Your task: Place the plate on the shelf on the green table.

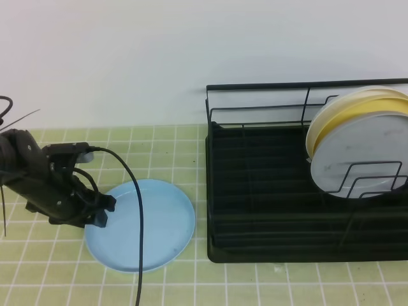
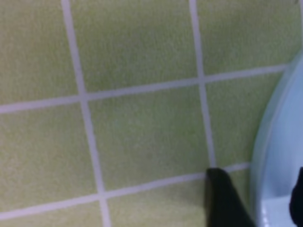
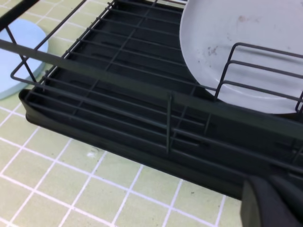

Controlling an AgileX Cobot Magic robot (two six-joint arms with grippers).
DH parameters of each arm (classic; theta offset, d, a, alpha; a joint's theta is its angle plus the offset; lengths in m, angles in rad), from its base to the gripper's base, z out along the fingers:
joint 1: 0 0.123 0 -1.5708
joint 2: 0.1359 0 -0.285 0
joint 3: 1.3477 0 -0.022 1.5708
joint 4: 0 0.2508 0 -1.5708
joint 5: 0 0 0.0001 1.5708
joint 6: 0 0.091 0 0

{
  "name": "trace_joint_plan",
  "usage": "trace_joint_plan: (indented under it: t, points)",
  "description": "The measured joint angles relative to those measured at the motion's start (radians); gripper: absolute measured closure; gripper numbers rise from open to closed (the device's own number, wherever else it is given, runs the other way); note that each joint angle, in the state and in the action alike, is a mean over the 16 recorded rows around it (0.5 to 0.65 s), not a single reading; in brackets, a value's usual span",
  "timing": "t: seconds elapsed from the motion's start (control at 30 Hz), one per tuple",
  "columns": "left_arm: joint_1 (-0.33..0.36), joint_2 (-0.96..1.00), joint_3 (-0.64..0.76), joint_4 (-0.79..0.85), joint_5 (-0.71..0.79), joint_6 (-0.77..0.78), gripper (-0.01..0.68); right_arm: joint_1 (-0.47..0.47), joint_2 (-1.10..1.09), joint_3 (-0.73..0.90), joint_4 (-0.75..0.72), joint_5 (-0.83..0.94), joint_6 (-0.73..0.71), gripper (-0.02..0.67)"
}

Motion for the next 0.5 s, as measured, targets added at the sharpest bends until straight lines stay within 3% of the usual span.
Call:
trace_joint_plan:
  t: [0.5]
  points:
    - [-0.001, 0.006, -0.001, 0.008, -0.034, -0.011, 0.637, 0.0, 0.001, 0.0, 0.001, 0.0, 0.0, 0.65]
